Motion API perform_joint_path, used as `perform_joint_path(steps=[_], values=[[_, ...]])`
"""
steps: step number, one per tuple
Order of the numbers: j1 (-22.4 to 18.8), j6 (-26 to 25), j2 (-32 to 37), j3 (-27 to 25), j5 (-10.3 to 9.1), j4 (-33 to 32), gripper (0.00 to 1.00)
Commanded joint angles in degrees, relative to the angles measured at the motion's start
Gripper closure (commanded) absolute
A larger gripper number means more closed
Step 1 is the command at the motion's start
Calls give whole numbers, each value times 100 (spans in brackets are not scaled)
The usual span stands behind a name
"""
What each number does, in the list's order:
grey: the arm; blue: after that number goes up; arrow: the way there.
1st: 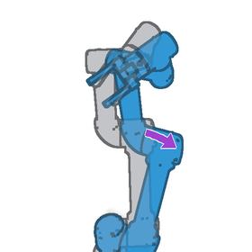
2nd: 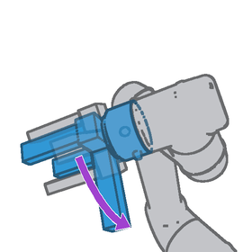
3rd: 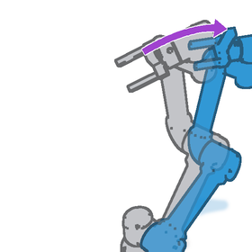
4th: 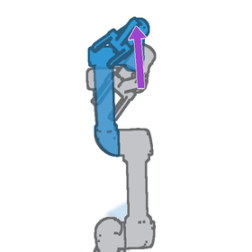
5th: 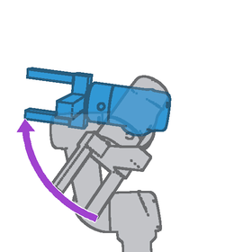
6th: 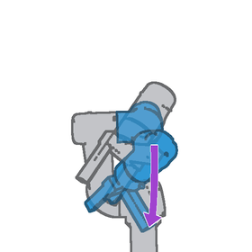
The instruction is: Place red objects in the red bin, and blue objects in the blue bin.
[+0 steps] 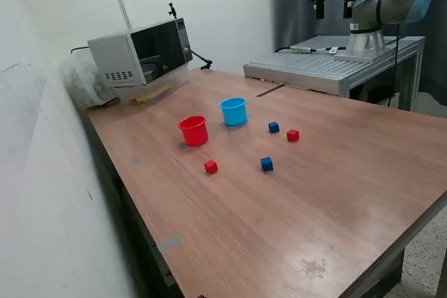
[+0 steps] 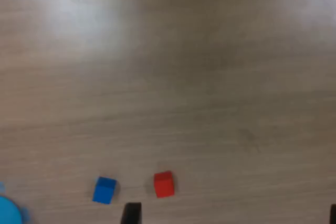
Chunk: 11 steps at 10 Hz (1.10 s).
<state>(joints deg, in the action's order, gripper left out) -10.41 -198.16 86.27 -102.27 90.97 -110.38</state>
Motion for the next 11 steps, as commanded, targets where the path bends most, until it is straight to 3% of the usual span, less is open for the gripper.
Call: perform_joint_path(steps=[1,3,5,9,11], values=[[178,-55,-784,-30,0,-841,0],[371,-170,-1339,40,18,-1169,0],[670,-179,-1700,163,201,-1450,0],[1259,-170,-2613,216,246,-1934,0],[1339,-170,-2808,216,298,-2057,0]])
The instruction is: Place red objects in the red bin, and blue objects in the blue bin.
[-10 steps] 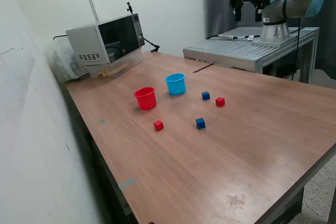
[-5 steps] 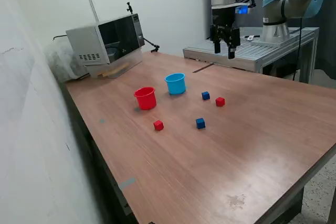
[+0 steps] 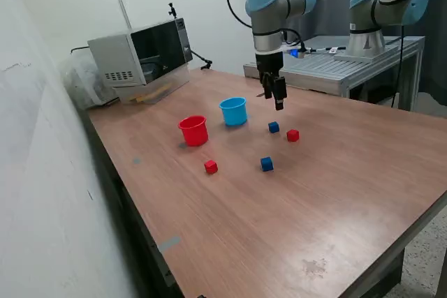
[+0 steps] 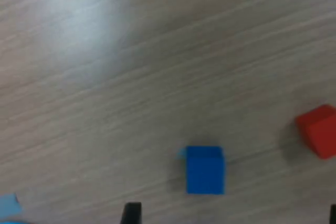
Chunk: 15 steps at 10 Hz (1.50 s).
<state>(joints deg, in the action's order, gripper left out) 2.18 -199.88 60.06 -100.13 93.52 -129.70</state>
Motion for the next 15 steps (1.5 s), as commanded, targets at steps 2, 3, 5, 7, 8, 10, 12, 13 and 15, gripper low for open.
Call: perform_joint_path(steps=[2,3,5,7,8,10,12,13,15], values=[[81,2,-363,-6,123,-231,0],[81,2,-425,-6,140,-266,0],[81,19,-443,-6,140,-389,0],[81,63,-451,-15,132,-486,0],[81,142,-512,-15,140,-504,0],[81,274,-557,-24,132,-548,0],[81,344,-574,-24,132,-548,0],[81,423,-644,-15,123,-548,0],[107,424,-654,-59,79,-697,100]])
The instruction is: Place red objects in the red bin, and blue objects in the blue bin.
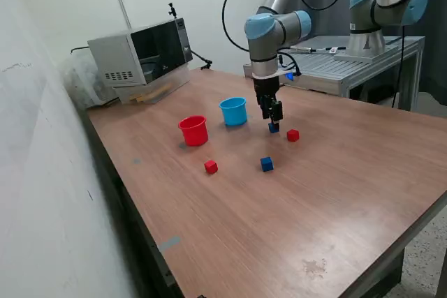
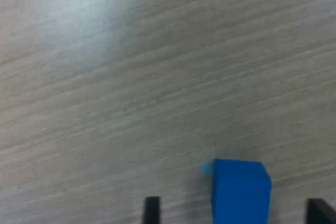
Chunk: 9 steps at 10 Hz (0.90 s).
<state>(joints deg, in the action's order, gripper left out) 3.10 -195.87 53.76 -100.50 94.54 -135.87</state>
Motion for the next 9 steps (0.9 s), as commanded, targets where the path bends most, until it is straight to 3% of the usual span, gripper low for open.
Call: perform_joint_path(steps=[1,3,5,9], values=[[42,23,-32,-14,-23,-71,100],[77,93,-58,-5,-32,-62,100],[68,757,20,48,-32,-10,100],[-2,814,1143,153,-32,492,100]])
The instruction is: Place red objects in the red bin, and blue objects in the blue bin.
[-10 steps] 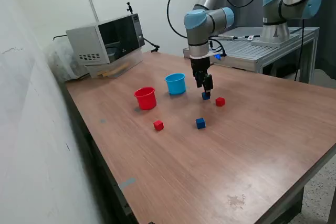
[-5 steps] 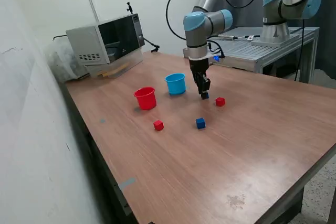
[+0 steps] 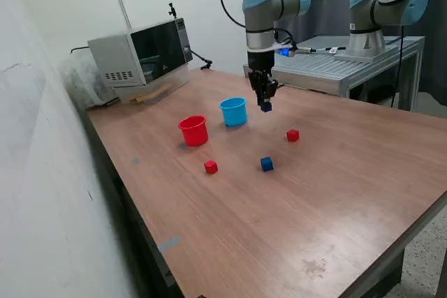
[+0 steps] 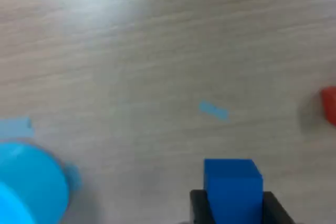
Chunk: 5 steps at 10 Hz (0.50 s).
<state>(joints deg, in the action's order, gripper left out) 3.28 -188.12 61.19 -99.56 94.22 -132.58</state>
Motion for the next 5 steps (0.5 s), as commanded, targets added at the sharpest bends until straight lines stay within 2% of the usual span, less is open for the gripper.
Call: perform_joint_path(steps=[1,3,5], values=[[-3,160,524,86,0,249,100],[241,214,526,138,0,303,100],[820,284,412,270,-9,303,100]])
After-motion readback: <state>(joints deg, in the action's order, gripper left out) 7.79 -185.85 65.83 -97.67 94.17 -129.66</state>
